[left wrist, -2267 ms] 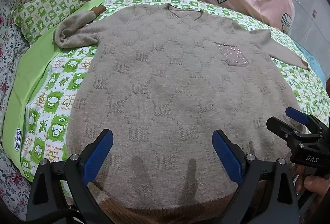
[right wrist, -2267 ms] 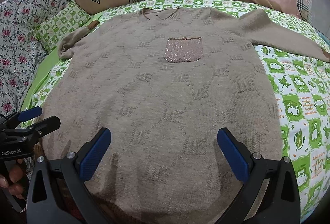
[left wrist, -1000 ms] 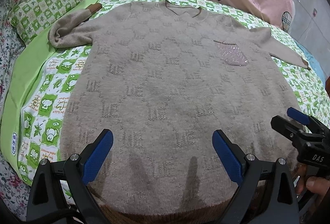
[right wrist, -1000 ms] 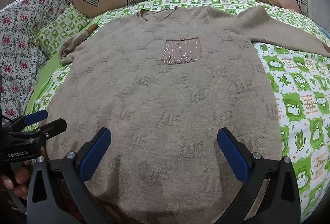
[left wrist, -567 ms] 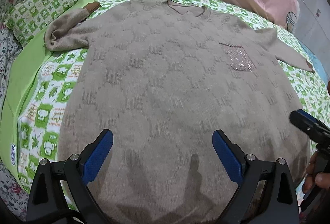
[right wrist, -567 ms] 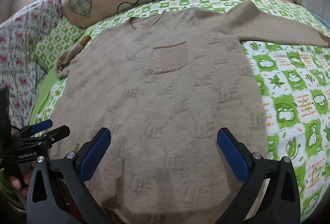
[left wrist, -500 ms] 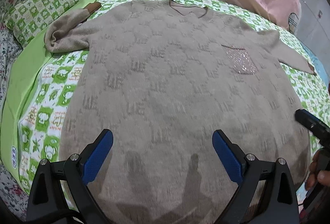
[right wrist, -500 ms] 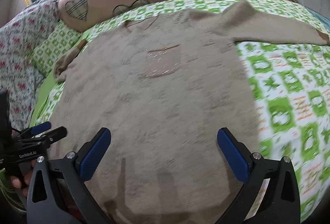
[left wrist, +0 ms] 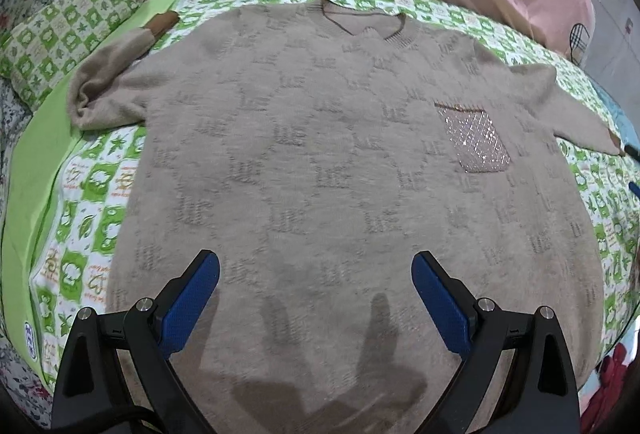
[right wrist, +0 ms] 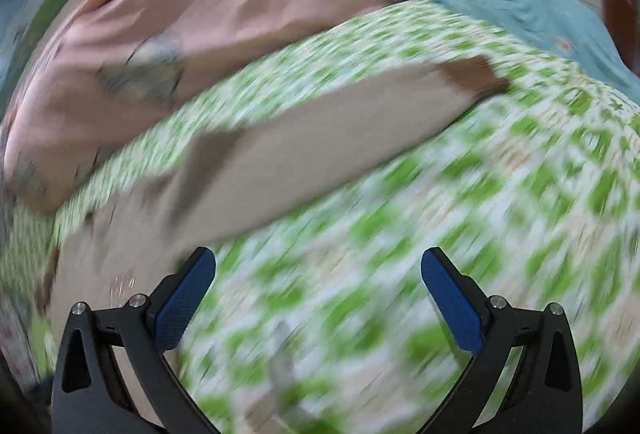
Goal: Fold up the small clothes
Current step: 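Grasp the brown cuff of the sleeve with the right gripper, then fold the held sleeve across the sweater body with the right gripper, release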
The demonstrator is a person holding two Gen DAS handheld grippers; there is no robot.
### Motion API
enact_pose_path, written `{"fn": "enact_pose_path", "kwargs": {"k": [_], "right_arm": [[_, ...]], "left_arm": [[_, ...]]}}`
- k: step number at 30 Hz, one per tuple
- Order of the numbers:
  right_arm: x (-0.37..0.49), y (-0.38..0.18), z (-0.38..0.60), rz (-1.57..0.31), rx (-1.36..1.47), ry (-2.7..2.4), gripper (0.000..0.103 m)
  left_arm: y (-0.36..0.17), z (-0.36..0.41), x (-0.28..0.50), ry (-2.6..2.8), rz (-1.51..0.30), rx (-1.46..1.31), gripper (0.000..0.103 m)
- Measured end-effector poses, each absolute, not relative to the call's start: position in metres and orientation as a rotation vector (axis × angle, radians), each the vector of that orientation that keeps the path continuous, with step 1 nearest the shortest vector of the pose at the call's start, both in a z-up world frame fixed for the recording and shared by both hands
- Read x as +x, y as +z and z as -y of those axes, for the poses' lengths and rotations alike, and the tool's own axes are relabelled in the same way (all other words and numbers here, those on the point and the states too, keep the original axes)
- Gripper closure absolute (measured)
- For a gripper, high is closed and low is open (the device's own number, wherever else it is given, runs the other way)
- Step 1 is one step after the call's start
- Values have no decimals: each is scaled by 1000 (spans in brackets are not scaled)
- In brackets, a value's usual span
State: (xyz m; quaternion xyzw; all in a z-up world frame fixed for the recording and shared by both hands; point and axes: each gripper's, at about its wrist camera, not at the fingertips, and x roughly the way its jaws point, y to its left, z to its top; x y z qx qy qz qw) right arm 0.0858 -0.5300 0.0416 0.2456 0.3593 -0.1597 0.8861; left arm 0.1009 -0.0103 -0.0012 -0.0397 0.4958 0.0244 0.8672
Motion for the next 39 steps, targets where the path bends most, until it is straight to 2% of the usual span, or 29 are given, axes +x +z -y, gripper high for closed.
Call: {"fn": "enact_pose_path", "kwargs": {"k": [4, 11, 13, 14, 18, 25, 39], "right_arm": [[109, 33, 610, -716, 662, -453, 14], [138, 26, 669, -686, 741, -550, 38], [147, 27, 672, -701, 723, -551, 83], [150, 28, 672, -708, 739, -528, 92], [156, 50, 625, -691, 645, -425, 94], [174, 79, 472, -705, 548, -66, 95], [242, 23, 151, -923, 600, 498, 95]], "left_arm": [[-9, 17, 111, 44, -1072, -78, 6], [-13, 15, 125, 64, -1085, -65, 6], [-14, 15, 127, 61, -1090, -70, 6], [-14, 15, 128, 59, -1088, -72, 6], [-16, 13, 129, 48, -1085, -80, 6], [-13, -1, 119, 45, -1062, -125, 6], [-5, -61, 95, 80, -996, -261, 6]]}}
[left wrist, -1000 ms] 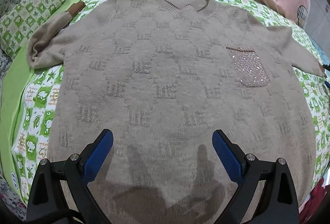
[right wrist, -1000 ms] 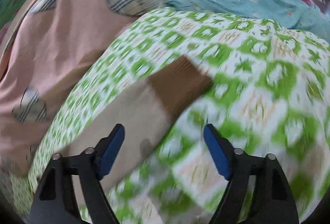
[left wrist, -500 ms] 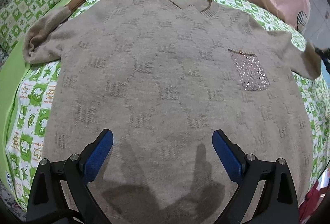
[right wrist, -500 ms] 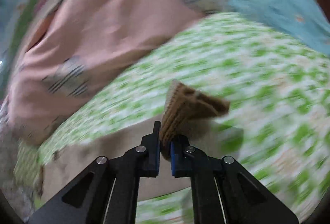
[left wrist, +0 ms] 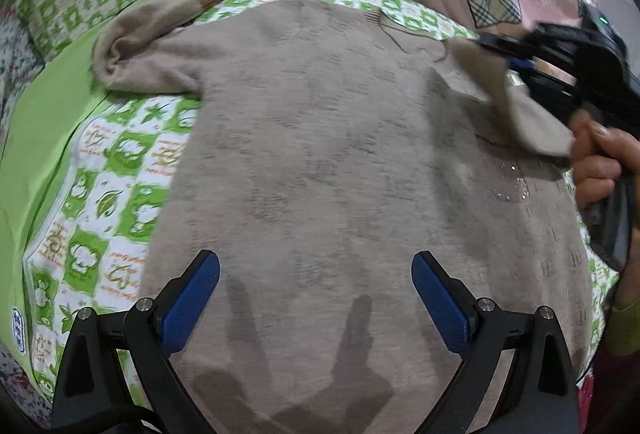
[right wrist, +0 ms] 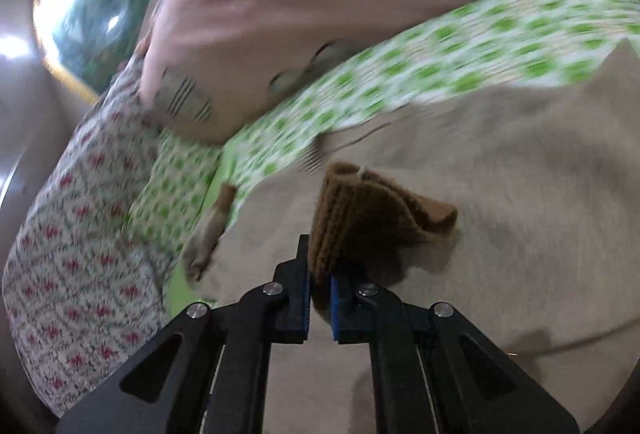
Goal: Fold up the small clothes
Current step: 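Fold the held sleeve across the sweater body with the right gripper, release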
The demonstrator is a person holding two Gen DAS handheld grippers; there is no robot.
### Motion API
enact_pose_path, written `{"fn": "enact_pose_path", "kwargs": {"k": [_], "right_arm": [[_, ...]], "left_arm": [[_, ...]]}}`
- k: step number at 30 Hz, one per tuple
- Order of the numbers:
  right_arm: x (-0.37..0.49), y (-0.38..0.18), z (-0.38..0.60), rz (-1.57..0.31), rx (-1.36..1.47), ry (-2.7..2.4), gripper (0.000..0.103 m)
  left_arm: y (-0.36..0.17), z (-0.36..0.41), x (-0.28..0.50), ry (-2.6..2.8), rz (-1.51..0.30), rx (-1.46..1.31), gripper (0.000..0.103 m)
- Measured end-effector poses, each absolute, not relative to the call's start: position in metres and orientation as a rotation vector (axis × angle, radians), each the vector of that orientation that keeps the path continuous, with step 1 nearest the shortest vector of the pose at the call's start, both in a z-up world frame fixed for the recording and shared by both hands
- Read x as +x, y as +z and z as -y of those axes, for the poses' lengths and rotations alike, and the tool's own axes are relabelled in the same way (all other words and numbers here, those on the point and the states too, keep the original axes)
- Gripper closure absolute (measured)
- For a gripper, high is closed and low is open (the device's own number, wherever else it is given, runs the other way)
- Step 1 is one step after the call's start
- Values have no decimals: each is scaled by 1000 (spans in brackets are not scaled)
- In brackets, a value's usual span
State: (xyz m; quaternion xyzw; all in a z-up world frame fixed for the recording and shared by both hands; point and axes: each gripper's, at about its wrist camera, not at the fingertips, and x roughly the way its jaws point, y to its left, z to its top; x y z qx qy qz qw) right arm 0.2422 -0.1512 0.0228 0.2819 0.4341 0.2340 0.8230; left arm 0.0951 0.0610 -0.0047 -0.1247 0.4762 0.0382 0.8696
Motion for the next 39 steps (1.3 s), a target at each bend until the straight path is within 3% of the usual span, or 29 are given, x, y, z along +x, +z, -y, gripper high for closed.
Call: {"fn": "enact_pose_path", "kwargs": {"k": [5, 8, 10, 13, 22, 24, 27, 28, 29, 32, 39], "right_arm": [[265, -2, 86, -1002, 571, 567, 95], [273, -21, 67, -1066, 574, 590, 88], [273, -29, 65, -1105, 578, 581, 67], [263, -23, 79, -1068, 601, 591, 55], [200, 10, 175, -922, 647, 442, 52], [186, 10, 197, -908, 656, 396, 52], [169, 11, 228, -884, 645, 312, 51], [166, 12, 235, -877, 640, 288, 51], [162, 12, 248, -867, 636, 259, 51], [158, 11, 281, -848, 609, 155, 51], [198, -6, 328, -895, 554, 7, 51]], "left_arm": [[-2, -78, 94, 69, -976, -311, 6], [1, -83, 106, 53, -961, -312, 6], [3, -86, 118, 37, -950, -321, 6], [3, -87, 147, 1, -945, -332, 6], [-21, -71, 265, -69, -987, -306, 6], [-29, -70, 291, -48, -993, -294, 11], [-28, -70, 300, -65, -937, -288, 59], [-29, -72, 300, -91, -937, -303, 91], [-28, -74, 298, -106, -939, -321, 96], [-20, -88, 278, -101, -873, -365, 96], [-32, -107, 267, -80, -915, -420, 85]]}}
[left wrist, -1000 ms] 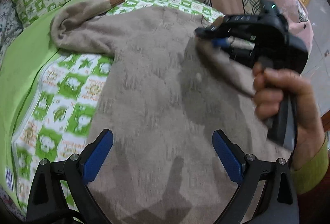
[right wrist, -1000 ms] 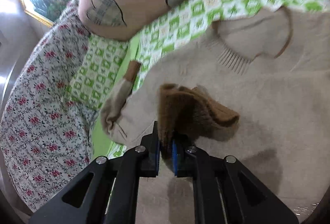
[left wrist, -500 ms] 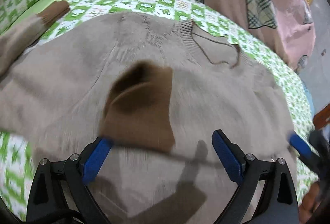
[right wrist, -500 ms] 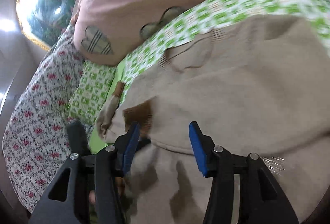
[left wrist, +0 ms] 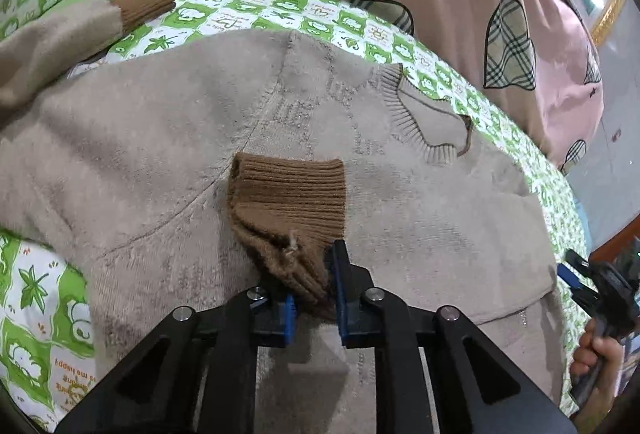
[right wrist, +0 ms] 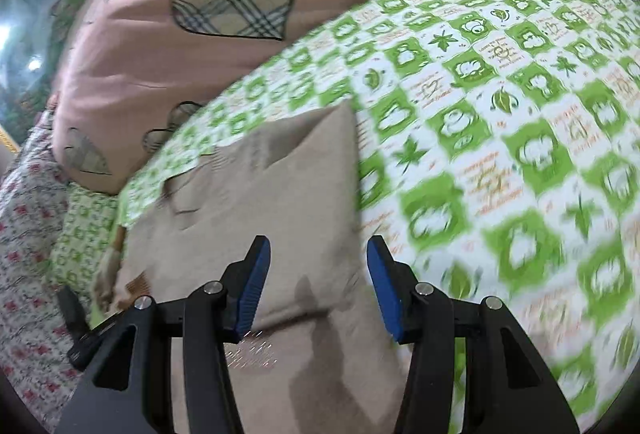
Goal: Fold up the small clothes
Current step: 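Fold the held sleeve across the sweater body with the right gripper, release, then grasp the other brown cuff with the left gripper and lift it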
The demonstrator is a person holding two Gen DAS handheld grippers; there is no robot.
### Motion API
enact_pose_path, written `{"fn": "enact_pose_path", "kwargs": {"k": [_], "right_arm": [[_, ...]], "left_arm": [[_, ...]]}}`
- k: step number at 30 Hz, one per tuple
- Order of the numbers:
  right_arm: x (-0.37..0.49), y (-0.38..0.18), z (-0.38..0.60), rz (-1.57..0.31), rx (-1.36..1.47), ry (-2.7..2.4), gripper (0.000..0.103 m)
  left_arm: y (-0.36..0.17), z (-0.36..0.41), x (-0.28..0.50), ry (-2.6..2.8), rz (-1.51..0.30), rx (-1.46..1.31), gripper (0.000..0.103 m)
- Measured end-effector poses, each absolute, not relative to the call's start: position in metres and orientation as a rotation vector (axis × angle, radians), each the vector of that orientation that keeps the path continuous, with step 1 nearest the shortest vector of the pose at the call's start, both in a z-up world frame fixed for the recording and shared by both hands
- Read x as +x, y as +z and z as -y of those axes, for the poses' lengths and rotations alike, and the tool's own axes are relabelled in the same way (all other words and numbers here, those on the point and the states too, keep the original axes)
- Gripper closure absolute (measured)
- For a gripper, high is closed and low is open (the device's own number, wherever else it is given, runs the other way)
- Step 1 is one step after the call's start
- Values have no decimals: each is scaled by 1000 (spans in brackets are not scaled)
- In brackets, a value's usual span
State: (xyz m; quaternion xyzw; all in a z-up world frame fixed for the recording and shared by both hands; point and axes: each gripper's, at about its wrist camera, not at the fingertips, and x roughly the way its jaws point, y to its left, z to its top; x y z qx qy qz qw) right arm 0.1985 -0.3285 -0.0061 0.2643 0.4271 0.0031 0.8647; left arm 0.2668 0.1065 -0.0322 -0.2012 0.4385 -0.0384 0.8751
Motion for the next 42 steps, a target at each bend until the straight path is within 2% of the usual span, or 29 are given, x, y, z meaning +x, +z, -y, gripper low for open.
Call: {"fn": "enact_pose_path", "kwargs": {"k": [5, 6, 7, 10, 15, 17, 18, 21, 24, 27, 29, 34, 38, 42], "right_arm": [[242, -32, 316, -1003, 444, 32, 53], [246, -33, 310, -1011, 394, 33, 78], [248, -31, 308, -1016, 372, 47, 94], [237, -16, 321, -962, 360, 27, 95], [237, -32, 325, -1000, 317, -21, 94], [232, -27, 326, -986, 333, -51, 90], [229, -22, 325, -976, 329, -85, 83], [207, -3, 308, -913, 312, -69, 78], [188, -1, 282, -891, 290, 39, 54], [171, -2, 271, -901, 280, 45, 54], [161, 4, 271, -884, 283, 41, 54], [141, 26, 272, -812, 229, 15, 53], [136, 27, 272, -827, 295, 47, 53], [133, 18, 256, -869, 330, 101, 53]], "left_arm": [[-33, -101, 265, -70, -921, -379, 86], [-33, -100, 265, -69, -921, -372, 86], [-31, -98, 265, -73, -920, -364, 89], [-23, -89, 261, -116, -897, -340, 89], [-36, -80, 266, -105, -933, -298, 88], [-32, -88, 260, -104, -924, -315, 83], [-30, -89, 257, -97, -919, -307, 81], [-29, -98, 246, -76, -922, -294, 80], [-28, -104, 235, -66, -926, -301, 77], [-18, -110, 220, -47, -918, -270, 69], [-8, -120, 214, -21, -902, -238, 47], [30, -168, 225, 105, -822, -176, 28], [46, -201, 260, 177, -797, -137, 25], [37, -219, 318, 242, -837, -40, 25]]}}
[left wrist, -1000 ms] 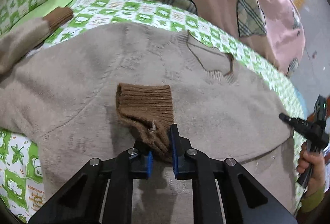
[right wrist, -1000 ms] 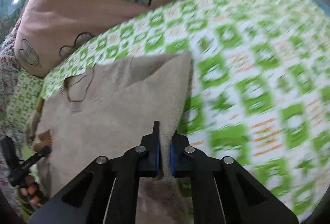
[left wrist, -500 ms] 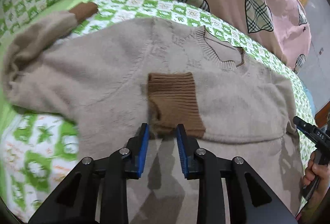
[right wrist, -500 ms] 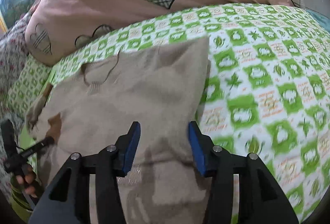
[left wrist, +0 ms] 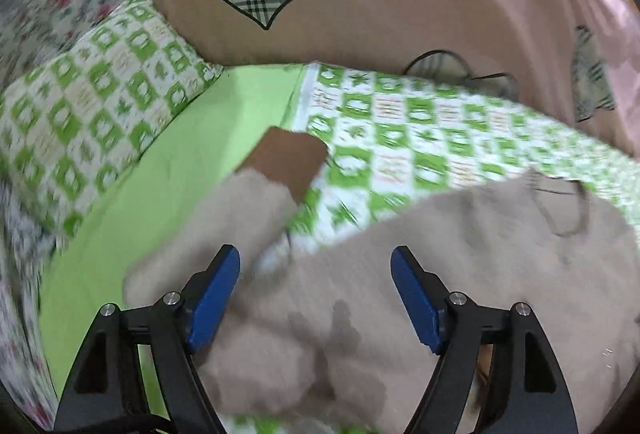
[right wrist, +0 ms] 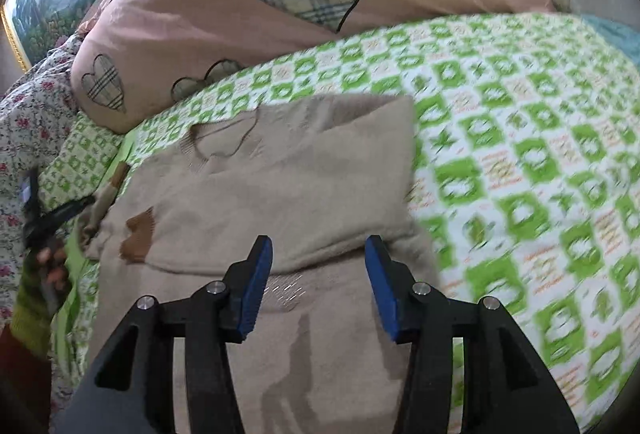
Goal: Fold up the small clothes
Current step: 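Grasp the other brown cuff with the left gripper and lift it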
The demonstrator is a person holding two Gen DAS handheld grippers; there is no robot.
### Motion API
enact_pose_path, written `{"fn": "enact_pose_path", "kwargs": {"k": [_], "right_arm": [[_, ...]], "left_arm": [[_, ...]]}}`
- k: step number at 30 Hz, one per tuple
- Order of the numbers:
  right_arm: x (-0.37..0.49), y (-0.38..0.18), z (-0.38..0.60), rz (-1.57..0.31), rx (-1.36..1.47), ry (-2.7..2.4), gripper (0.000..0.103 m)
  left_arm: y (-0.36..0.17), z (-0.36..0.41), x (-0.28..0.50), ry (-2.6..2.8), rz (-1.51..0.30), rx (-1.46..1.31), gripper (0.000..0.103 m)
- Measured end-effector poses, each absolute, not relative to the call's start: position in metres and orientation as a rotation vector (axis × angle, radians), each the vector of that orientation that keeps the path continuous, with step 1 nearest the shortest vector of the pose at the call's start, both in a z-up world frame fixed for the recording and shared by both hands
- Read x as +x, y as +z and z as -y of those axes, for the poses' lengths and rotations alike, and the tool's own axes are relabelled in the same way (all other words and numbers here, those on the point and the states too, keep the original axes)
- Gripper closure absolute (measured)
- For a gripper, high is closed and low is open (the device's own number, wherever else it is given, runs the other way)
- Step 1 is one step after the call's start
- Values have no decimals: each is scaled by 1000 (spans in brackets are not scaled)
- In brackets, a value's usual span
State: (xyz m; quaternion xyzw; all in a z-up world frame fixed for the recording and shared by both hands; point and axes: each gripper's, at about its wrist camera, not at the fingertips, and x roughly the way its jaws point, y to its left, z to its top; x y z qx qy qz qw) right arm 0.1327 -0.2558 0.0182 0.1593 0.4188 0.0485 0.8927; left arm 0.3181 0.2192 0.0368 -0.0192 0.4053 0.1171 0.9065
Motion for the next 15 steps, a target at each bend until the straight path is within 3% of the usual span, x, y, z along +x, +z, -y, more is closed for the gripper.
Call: {"fn": "enact_pose_path", "kwargs": {"k": [6, 7, 8, 9, 10, 11, 15], "right_arm": [[129, 9, 230, -931, 335, 187, 53], [129, 7, 228, -937, 337, 194, 53], [129, 5, 227, -947, 341, 201, 53], [129, 4, 226, -954, 344, 202, 53], [129, 2, 227, -961, 345, 197, 53], [129, 0, 227, -966, 343, 185, 53], [127, -2, 232, -966, 363, 168, 53]], "left_arm": [[-6, -255, 376, 322, -946, -38, 25], [-12, -260, 380, 332, -963, -41, 37], [-19, -266, 383, 333, -982, -56, 62], [-20, -270, 382, 315, -975, -78, 66], [-17, -271, 379, 307, -958, -88, 86], [-14, -272, 376, 309, -948, -88, 95], [11, -263, 346, 228, -868, -138, 96]]}}
